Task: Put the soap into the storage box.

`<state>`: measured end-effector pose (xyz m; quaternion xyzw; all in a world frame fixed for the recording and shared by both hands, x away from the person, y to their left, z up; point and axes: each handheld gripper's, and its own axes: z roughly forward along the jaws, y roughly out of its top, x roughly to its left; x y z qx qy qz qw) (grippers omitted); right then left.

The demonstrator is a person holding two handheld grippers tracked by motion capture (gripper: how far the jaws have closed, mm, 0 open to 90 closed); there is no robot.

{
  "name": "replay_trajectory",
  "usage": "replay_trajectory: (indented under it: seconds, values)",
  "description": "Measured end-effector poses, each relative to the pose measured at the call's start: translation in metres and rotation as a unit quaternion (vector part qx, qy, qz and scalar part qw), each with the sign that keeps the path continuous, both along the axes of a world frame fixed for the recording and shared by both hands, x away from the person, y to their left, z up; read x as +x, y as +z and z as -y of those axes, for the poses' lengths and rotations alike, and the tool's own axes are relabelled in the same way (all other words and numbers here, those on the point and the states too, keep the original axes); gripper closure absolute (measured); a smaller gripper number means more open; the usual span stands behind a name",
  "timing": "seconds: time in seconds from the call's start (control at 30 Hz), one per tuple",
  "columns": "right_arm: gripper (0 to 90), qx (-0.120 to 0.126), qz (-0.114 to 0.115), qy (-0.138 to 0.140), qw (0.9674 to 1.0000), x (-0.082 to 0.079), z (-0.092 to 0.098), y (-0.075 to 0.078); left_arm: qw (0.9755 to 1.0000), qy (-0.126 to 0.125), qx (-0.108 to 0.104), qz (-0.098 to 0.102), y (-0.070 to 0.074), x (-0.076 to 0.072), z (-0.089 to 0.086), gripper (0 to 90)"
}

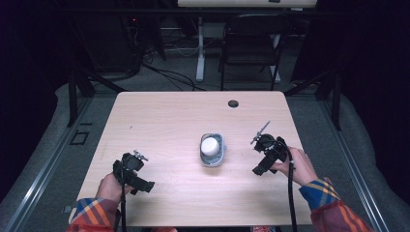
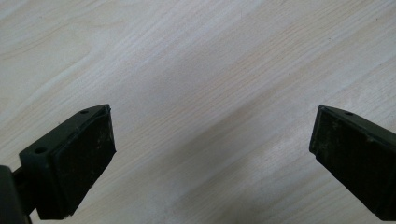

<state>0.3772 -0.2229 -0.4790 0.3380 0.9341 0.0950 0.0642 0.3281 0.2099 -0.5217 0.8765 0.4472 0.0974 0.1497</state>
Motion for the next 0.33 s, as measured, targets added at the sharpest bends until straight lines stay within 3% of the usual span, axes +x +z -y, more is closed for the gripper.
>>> replay_trajectory:
  seconds: [0.13,0.27,0.33]
  values:
    - [0.0,0.024,0.005,-0.028,0.9993,-0.014,0.019,-0.017,1.0000,-0.001,0.001,0.001,0.000,0.000,0.000,0.0]
    - [0.0,-0.019,-0.022,-0.031,0.9991,-0.023,0.027,-0.036,1.0000,-0.003,0.000,0.000,0.000,0.000,0.000,0.0]
    - [0.0,-0.010,-0.028,-0.040,0.9987,-0.023,0.031,-0.040,1.0000,-0.003,0.000,0.001,0.000,0.000,0.000,0.0]
